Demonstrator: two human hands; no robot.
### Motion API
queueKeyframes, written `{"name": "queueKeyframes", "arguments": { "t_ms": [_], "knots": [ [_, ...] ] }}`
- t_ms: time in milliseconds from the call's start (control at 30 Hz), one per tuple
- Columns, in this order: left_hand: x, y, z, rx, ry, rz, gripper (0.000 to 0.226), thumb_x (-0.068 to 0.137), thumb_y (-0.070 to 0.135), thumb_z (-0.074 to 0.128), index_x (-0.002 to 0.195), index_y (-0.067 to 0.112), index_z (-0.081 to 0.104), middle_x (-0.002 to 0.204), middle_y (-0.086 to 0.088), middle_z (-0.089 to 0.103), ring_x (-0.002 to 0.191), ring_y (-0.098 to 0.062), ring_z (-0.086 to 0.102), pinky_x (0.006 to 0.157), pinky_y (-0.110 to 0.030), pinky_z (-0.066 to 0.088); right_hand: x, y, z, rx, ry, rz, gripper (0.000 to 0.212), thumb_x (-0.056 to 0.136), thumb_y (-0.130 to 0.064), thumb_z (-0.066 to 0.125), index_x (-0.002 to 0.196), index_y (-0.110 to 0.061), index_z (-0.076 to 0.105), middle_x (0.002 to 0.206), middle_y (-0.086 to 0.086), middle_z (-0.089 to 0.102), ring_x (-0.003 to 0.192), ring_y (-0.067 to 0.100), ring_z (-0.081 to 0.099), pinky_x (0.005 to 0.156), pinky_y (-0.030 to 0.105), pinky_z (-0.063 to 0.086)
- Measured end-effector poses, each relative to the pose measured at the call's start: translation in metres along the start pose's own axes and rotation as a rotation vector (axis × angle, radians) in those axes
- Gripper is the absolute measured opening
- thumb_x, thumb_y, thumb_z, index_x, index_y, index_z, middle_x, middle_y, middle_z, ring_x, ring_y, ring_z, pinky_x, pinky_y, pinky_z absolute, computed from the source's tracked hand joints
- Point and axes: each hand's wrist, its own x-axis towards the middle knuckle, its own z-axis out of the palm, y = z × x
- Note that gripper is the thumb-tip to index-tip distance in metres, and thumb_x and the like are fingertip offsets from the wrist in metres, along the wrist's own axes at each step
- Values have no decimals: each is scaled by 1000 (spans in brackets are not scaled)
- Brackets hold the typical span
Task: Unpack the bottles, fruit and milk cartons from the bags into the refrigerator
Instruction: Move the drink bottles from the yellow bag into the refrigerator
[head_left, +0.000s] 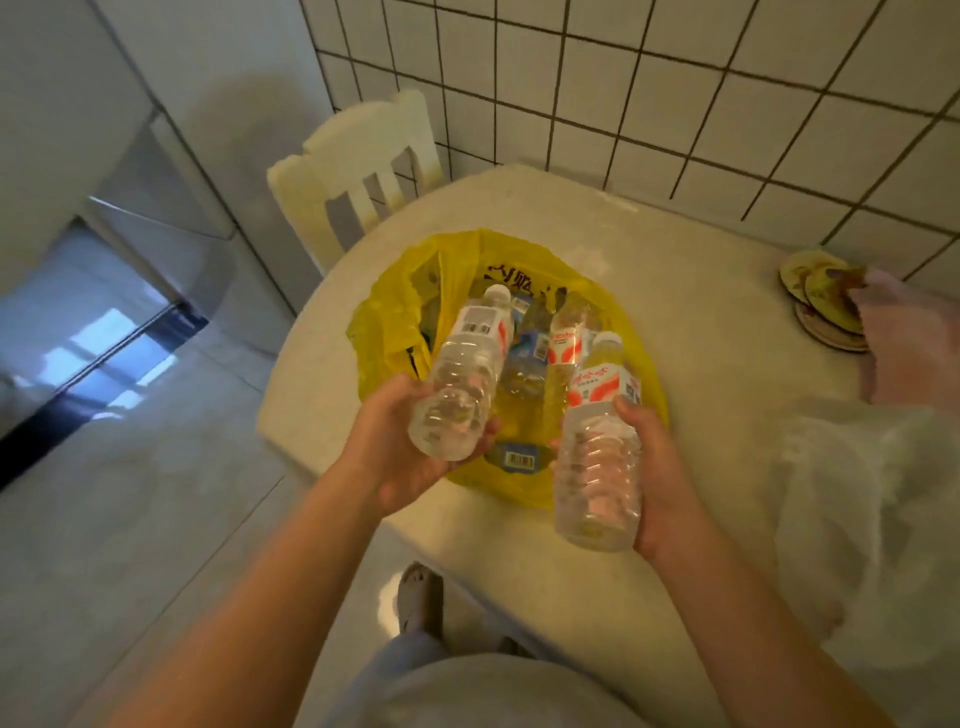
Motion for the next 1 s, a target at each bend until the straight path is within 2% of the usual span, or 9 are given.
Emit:
{"name": "queueKeyframes", "arguments": {
  "t_ms": [133,233,333,467,633,700,767,900,1000],
  "knots": [
    [-22,-9,-34,-84,-195,26,89,61,19,69,143,-7,44,130,-29,52,115,-38,59,99,-45,51,1,17,16,-77,-16,10,70,68,-51,70,120,-4,61,91,17,69,67,27,69,61,35,59],
    [-38,-10,-60,-76,-233,60,79,60,16,73,134,-3,53,123,-25,57,109,-35,62,94,-44,52,3,32,35,-153,-66,2,69,70,-49,69,123,-6,61,104,21,68,79,30,69,66,37,59],
    [-61,-6,-90,-57,-177,86,79,59,20,79,131,2,51,113,-20,60,97,-34,63,84,-44,55,7,53,62,-214,-140,-3,61,73,-41,69,122,-5,60,90,16,70,74,28,69,65,36,60],
    [-95,9,-139,-20,11,152,90,49,32,91,125,0,55,102,-19,65,86,-33,65,74,-42,56,15,93,111,-315,-242,34,87,47,-32,89,123,-1,60,97,21,68,79,31,71,68,40,61],
    [-145,45,-219,-72,156,284,100,41,38,95,127,4,57,98,-16,67,85,-30,68,72,-41,58,28,168,193,-417,-324,145,43,73,-32,62,104,-2,65,84,22,70,68,31,71,59,37,60],
    [-169,65,-259,-89,189,313,92,42,36,93,121,3,59,94,-16,67,80,-29,68,67,-37,59,37,205,229,-455,-355,158,35,75,-30,61,96,-3,65,76,20,69,62,29,68,56,36,58],
    [-195,86,-303,-103,220,339,71,55,31,83,116,4,59,91,-16,64,75,-27,65,63,-33,58,46,247,269,-491,-381,183,36,74,-30,65,99,-4,62,76,20,68,61,29,66,57,34,57],
    [-253,129,-394,-118,289,402,44,73,24,68,112,6,57,85,-13,58,71,-24,57,63,-31,50,64,338,351,-575,-382,230,74,48,-36,87,110,-5,61,89,23,68,70,32,66,65,37,55],
    [-295,158,-455,-95,374,470,40,72,23,69,107,6,60,81,-11,63,67,-22,60,62,-31,51,73,396,407,-596,-377,220,78,55,-34,79,124,-2,58,96,23,65,73,30,69,66,38,56]
  ]
}}
